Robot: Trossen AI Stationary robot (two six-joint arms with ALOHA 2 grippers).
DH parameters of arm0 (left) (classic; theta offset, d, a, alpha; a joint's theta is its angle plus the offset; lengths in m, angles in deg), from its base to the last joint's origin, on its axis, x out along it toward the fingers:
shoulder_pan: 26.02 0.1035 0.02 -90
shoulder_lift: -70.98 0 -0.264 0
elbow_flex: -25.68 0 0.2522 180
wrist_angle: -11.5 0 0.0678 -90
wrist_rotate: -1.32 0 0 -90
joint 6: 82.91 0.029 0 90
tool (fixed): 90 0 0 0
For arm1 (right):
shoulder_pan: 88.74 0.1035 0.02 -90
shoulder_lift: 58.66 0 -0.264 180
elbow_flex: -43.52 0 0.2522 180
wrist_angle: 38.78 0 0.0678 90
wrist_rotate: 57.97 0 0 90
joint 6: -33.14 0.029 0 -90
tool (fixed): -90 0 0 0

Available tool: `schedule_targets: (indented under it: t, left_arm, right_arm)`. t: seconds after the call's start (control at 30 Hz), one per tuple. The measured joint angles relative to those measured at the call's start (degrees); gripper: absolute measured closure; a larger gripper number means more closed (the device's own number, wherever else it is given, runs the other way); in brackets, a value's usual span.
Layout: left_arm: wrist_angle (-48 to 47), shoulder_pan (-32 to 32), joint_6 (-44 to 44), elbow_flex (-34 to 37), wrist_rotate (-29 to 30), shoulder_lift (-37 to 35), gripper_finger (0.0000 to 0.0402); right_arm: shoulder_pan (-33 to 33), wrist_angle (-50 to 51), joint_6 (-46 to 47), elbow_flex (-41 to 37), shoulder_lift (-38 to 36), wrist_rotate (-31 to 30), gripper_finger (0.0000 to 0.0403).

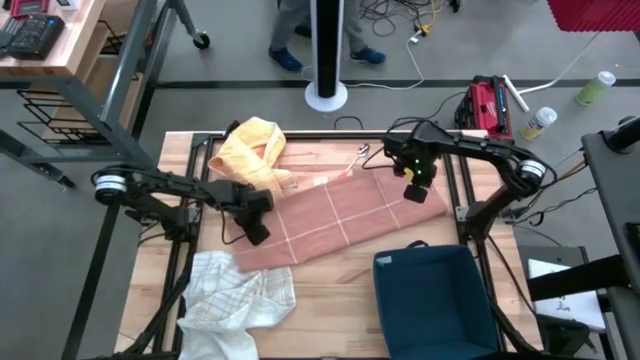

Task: Fold towel
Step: Fold the brown towel

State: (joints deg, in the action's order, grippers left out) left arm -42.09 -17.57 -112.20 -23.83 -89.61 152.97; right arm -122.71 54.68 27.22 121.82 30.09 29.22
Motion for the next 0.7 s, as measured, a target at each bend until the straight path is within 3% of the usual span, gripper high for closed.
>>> schedule_targets:
  t: [0.13, 0.47, 0.7]
  left_arm:
    - [-1.8, 0.0, 2.5, 0.2, 0.6, -0.9, 0.0374]
    - [-0.5, 0.0, 6.3, -1.0, 4.3, -10.2, 0.0382]
    - [-1.1, 0.0, 6.1, 0.1, 5.6, -11.1, 0.0395]
  right_arm:
    - [0.3, -5.1, 2.2, -5.4, -2.2, 5.7, 0.0400]
    - [0.3, -12.1, 6.0, -14.7, -2.5, 5.8, 0.0402]
    - [0.3, -13.8, 5.9, -16.3, -2.5, 5.8, 0.0402]
